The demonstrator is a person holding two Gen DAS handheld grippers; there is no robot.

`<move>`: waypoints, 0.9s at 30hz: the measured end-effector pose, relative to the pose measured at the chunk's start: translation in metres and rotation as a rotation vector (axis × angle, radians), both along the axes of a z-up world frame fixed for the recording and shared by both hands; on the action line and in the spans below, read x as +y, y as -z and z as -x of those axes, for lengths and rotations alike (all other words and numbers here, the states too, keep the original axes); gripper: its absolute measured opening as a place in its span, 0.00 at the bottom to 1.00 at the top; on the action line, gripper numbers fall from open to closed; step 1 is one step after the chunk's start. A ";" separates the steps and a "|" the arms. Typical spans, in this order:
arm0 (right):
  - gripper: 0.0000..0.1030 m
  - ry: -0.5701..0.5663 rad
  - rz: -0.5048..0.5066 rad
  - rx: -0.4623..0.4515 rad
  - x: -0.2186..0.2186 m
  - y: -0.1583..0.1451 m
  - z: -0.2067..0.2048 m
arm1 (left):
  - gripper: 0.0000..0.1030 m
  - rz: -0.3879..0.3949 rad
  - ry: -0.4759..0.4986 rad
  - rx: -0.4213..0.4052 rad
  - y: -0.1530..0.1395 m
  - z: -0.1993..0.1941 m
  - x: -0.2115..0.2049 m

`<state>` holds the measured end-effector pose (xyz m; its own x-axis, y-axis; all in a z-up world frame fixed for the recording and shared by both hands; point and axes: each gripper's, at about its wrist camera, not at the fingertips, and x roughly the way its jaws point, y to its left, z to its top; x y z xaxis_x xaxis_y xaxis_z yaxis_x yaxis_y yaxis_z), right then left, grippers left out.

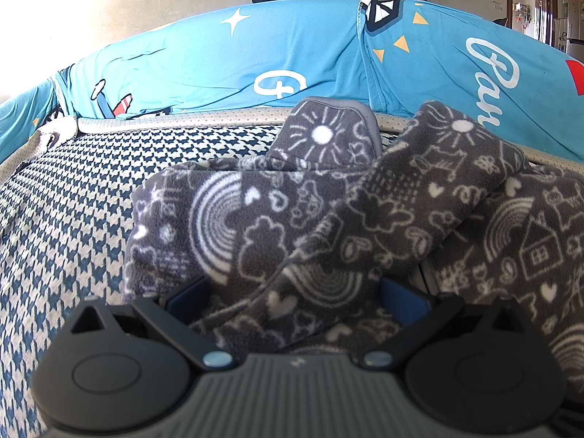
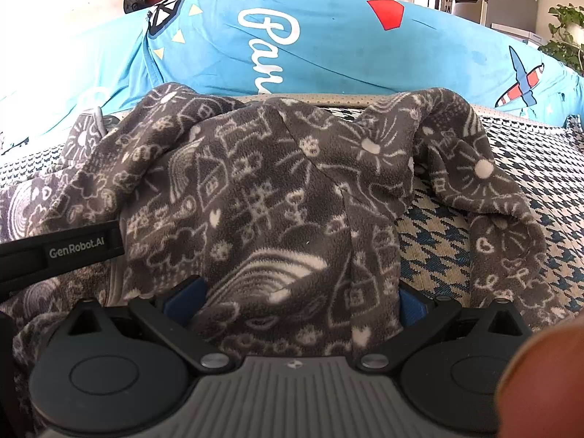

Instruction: Fold clothes

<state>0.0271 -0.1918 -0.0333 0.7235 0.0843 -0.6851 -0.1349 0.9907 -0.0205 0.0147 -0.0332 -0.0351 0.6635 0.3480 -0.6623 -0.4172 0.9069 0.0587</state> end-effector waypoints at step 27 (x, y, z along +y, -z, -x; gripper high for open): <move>1.00 -0.004 0.029 -0.025 -0.005 0.000 0.010 | 1.00 0.000 0.001 -0.001 0.000 0.000 0.000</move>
<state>0.0176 -0.1964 -0.0329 0.7404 0.0677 -0.6688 -0.1376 0.9891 -0.0523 0.0151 -0.0330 -0.0352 0.6646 0.3473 -0.6616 -0.4162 0.9074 0.0582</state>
